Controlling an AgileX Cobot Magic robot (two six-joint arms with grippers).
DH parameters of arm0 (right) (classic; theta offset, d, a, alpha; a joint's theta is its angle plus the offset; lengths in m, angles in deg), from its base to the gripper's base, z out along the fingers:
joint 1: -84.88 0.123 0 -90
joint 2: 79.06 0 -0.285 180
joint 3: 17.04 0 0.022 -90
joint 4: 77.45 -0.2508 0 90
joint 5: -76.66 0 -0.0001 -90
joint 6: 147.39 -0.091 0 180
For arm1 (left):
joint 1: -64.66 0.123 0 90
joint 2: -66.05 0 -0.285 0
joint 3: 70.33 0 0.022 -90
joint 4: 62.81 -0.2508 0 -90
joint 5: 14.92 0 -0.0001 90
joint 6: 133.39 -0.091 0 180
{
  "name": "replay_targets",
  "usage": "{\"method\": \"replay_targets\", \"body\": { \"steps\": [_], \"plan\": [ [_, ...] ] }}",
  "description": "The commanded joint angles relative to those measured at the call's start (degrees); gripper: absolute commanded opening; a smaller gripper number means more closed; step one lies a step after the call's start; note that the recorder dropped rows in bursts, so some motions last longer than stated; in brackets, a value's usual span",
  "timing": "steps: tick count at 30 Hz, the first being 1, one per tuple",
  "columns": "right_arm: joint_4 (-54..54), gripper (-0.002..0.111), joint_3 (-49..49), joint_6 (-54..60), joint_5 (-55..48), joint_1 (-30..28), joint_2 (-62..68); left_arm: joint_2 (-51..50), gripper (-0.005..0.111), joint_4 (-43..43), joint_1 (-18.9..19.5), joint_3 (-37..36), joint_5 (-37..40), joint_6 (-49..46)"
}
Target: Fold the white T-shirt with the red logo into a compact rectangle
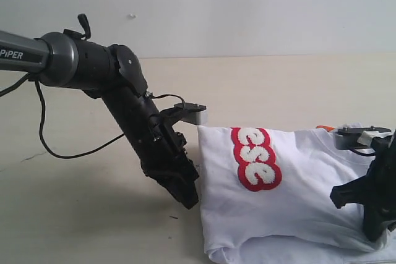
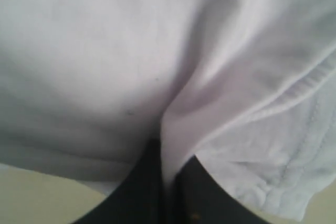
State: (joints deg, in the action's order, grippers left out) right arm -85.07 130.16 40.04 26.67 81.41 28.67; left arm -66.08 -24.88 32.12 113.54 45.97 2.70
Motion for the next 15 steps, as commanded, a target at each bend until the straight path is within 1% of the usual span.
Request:
{"method": "replay_targets", "body": {
  "steps": [1, 3, 6, 8, 10, 15],
  "plan": [
    [2.7, 0.005, -0.2, -3.2, 0.9, -0.2, 1.0, -0.3, 0.032, -0.1, -0.1, 0.4, -0.4, 0.6],
    [2.7, 0.015, -0.2, -3.2, 1.0, -0.2, 1.0, -0.3, 0.032, -0.1, -0.1, 0.4, -0.4, 0.6],
    [2.7, 0.037, -0.2, -4.0, 0.9, -0.2, 0.6, 0.8, 0.032, -0.1, 0.4, 0.4, -1.0, 0.6],
    [3.3, 0.049, -0.1, -4.4, 0.9, -0.2, -0.2, 2.1, 0.032, -0.1, 0.7, 0.4, -1.8, 0.6],
    [4.2, 0.054, -0.1, -5.1, 1.0, -0.2, -1.8, 3.4, 0.032, -0.1, 1.0, 0.4, -2.5, 0.6],
    [7.6, 0.054, -0.1, -9.2, 1.9, -0.2, -7.6, 6.1, 0.032, 2.0, 1.3, 0.4, -3.3, 0.6]
  ]
}}
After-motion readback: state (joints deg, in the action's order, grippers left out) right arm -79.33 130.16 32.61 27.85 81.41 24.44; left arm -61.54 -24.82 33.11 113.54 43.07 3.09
